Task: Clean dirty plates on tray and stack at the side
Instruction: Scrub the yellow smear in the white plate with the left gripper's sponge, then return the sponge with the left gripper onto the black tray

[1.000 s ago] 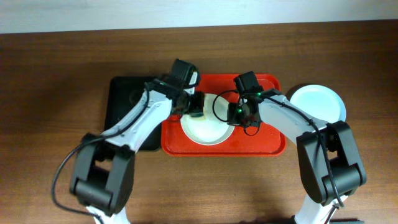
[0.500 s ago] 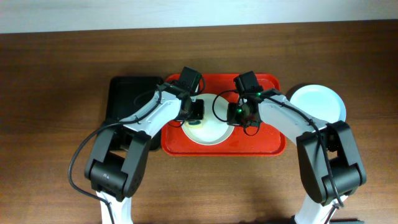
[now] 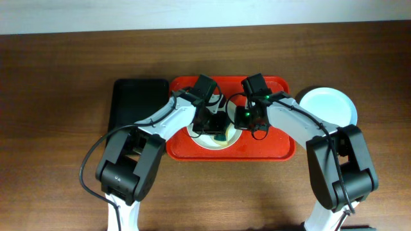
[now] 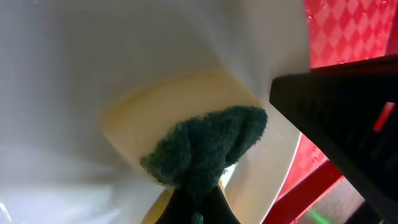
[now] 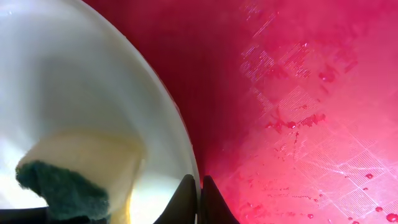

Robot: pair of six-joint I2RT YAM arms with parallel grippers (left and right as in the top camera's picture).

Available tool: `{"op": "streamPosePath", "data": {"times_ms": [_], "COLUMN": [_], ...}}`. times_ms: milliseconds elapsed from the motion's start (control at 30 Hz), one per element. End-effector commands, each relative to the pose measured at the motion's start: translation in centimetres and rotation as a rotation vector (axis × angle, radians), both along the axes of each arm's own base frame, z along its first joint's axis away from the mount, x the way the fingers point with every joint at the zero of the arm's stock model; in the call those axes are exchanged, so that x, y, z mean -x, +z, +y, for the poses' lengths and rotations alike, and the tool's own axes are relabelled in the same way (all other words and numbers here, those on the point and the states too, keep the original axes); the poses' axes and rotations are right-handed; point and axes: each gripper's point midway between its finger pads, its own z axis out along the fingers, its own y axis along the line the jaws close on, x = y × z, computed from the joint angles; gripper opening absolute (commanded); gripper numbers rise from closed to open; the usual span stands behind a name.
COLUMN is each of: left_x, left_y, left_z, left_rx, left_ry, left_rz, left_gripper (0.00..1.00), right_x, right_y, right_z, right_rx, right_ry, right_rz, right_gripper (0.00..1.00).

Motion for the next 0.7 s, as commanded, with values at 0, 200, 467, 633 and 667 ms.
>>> {"op": "streamPosePath", "data": {"times_ms": [0, 200, 467, 633, 667], "left_x": [-2.7, -7.2, -7.4, -6.9, -6.9], "left_y": [4.2, 7.9, 8.1, 7.5, 7.5], "left_z": [0.4, 7.7, 14.4, 19.2, 20.0], "left_rx": [0.080, -0.122, -0.245, -0.274, -0.279], "left_ry": [-0.002, 0.151, 0.163, 0.184, 0.196], "left_rz": [-0.101, -0.294, -0.291, -0.231, -0.223], "left_gripper": [0.00, 0.00, 0.00, 0.00, 0.00], "right_x": [0.9, 0.9, 0.9, 0.9, 0.9], "right_y": [-1.0, -1.0, -1.0, -1.0, -1.0], "right_z": [0.1, 0.1, 0.1, 0.1, 0.1], "right_rx": [0.009, 0.008, 0.008, 0.008, 0.008], "right_ry": [0.023, 0.023, 0.022, 0.022, 0.022], "right_rz": [0.031, 0.030, 0.031, 0.030, 0.030], "right_gripper": [0.04, 0.05, 0.47, 0.49, 0.49]}}
